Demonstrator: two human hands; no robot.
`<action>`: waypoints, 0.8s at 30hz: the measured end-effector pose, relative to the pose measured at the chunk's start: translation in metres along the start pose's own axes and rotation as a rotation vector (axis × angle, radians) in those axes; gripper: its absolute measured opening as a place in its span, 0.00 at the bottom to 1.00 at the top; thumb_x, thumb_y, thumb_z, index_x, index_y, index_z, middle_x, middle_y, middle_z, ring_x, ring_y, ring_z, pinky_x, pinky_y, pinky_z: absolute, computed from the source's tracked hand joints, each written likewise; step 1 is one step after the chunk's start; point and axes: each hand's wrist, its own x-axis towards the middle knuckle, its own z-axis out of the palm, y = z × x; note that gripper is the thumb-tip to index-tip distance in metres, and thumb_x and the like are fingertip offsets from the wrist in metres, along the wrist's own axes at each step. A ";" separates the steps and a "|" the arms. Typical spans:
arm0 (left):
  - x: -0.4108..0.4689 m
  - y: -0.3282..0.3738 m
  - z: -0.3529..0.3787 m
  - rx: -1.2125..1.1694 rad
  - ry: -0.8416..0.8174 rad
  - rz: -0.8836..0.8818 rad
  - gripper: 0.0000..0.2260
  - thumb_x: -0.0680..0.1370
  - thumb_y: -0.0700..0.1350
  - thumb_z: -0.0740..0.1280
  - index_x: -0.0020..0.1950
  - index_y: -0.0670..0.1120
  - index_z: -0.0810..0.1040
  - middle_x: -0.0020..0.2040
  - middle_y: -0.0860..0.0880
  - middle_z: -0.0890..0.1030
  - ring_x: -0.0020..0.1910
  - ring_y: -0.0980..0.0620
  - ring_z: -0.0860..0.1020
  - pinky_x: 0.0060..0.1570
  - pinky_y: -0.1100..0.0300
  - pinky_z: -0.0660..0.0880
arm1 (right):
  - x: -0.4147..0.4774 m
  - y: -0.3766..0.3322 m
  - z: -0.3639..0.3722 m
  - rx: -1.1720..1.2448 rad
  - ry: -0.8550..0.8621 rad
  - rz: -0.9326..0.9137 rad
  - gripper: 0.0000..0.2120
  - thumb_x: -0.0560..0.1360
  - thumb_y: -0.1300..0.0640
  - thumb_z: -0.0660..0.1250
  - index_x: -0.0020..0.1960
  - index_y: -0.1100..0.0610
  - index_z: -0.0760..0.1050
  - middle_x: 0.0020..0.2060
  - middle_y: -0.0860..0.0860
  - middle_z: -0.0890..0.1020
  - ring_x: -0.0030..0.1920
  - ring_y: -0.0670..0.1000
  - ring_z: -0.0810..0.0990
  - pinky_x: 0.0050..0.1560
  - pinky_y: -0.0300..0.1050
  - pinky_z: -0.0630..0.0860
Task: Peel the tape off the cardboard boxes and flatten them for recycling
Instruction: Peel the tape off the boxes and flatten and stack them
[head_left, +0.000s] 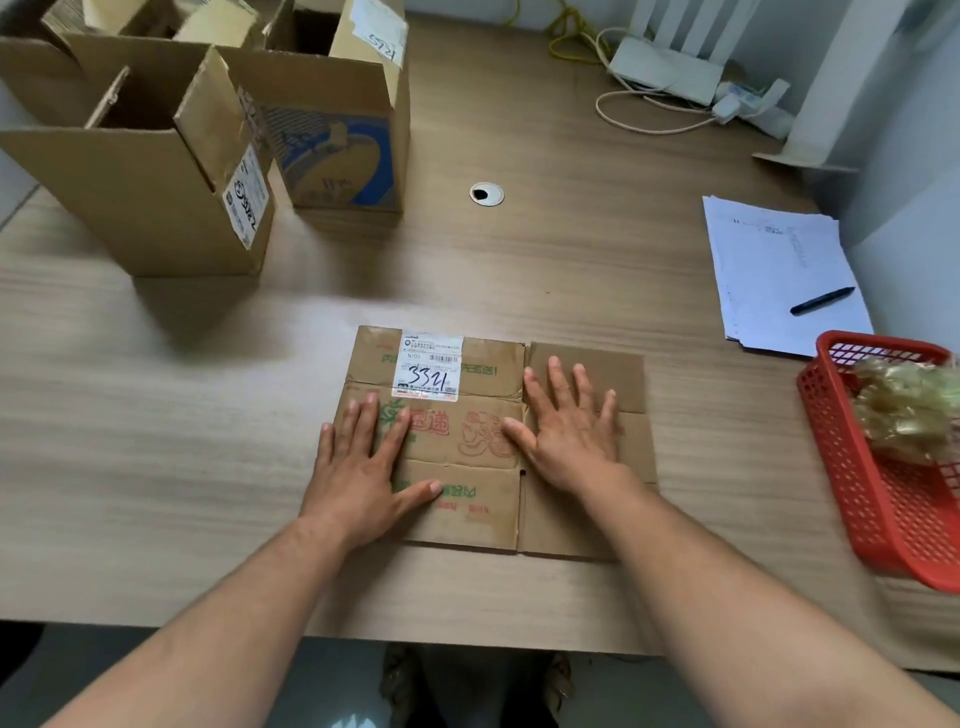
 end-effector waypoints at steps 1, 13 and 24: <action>0.001 -0.001 0.001 0.010 -0.005 0.002 0.45 0.70 0.77 0.50 0.78 0.56 0.35 0.77 0.47 0.31 0.74 0.49 0.28 0.74 0.48 0.33 | 0.004 0.000 0.004 -0.014 -0.019 0.001 0.35 0.76 0.30 0.43 0.77 0.42 0.36 0.76 0.46 0.35 0.76 0.53 0.33 0.72 0.67 0.37; 0.003 -0.007 -0.006 -0.069 0.030 0.034 0.41 0.73 0.70 0.59 0.79 0.57 0.44 0.79 0.48 0.38 0.77 0.49 0.36 0.75 0.50 0.38 | -0.020 0.012 -0.003 0.234 0.130 0.058 0.33 0.78 0.43 0.61 0.78 0.50 0.51 0.78 0.53 0.50 0.77 0.55 0.49 0.75 0.51 0.49; -0.011 -0.015 -0.016 -0.125 0.130 -0.305 0.45 0.65 0.70 0.70 0.71 0.46 0.61 0.64 0.42 0.68 0.66 0.41 0.67 0.64 0.49 0.67 | -0.077 0.040 0.006 0.441 0.077 0.759 0.45 0.64 0.33 0.71 0.69 0.60 0.64 0.67 0.58 0.69 0.67 0.59 0.68 0.65 0.51 0.67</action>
